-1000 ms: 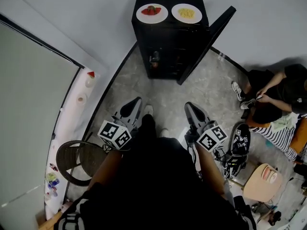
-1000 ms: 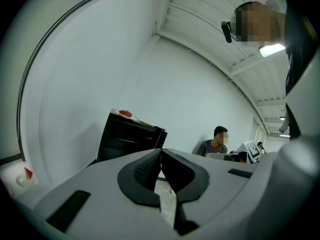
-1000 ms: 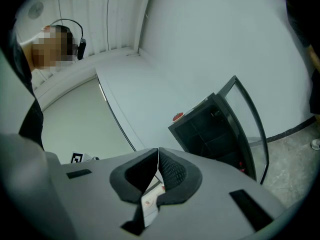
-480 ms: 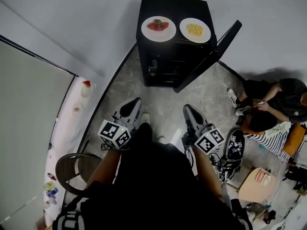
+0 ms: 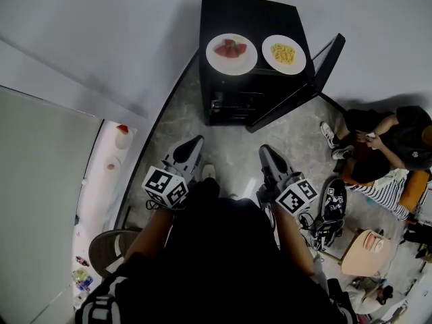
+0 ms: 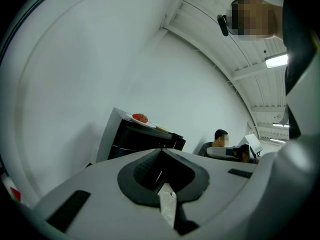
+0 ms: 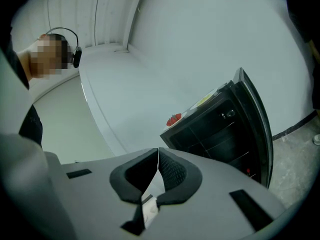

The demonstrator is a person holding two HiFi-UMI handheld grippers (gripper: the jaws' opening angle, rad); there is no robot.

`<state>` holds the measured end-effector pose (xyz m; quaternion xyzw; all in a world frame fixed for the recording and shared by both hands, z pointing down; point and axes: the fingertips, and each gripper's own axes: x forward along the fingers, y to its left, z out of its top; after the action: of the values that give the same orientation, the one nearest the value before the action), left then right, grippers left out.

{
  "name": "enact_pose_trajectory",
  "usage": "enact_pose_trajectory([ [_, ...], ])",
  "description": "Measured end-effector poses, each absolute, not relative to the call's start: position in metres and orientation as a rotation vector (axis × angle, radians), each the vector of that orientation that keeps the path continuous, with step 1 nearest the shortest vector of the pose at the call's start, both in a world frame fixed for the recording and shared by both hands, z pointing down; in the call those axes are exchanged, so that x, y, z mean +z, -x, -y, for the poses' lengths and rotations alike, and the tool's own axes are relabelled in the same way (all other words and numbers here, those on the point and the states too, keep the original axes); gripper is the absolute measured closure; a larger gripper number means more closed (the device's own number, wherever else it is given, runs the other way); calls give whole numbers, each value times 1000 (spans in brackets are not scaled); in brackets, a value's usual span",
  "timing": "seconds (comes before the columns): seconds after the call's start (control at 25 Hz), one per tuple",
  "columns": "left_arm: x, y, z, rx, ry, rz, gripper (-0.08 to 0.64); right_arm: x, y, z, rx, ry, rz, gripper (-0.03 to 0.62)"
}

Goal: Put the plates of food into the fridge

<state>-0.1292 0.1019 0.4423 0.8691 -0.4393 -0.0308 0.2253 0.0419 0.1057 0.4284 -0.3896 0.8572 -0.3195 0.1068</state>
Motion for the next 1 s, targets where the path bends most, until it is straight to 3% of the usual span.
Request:
enact_pose_trajectory([
  [0.44,450,156,-66,-87,-2408,1152,540,427,-11,-76,-871,1224,-2579,568],
  [1.0,450,139,-47,-69,-2399,1167,540,426,-20,-51,-900,1171,-2583,568],
])
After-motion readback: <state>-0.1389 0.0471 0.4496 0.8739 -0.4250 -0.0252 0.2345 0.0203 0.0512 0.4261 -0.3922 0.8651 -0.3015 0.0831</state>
